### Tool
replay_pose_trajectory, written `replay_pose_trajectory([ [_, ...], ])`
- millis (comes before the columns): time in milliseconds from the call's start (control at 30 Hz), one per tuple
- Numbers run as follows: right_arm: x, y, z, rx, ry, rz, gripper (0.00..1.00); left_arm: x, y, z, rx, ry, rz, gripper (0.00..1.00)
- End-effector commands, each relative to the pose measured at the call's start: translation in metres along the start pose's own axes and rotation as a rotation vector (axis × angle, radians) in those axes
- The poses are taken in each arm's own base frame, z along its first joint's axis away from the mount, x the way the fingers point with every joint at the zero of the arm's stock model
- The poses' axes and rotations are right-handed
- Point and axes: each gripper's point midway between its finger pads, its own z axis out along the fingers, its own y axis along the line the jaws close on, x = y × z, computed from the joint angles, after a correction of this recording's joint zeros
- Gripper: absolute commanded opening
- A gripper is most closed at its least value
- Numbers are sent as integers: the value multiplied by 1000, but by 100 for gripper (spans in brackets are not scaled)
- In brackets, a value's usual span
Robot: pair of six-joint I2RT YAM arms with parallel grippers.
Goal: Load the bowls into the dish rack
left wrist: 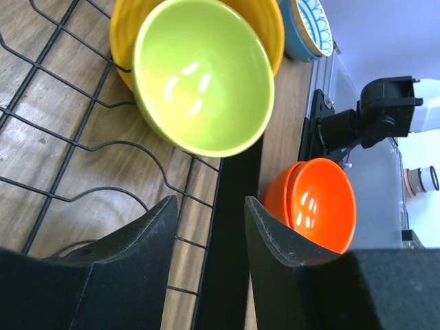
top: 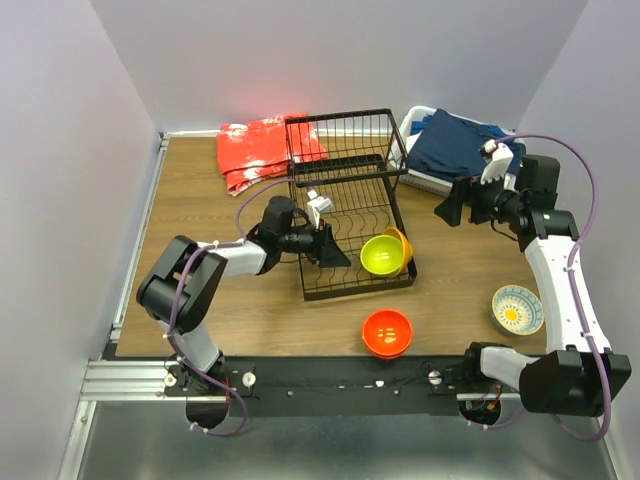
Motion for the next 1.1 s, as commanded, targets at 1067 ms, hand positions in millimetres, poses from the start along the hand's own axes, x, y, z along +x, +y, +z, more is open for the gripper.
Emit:
replay_pose_trajectory([
  [1067, -12, 13, -21, 3, -77, -13, 99, 10, -39, 16, -89, 375, 1152, 49],
])
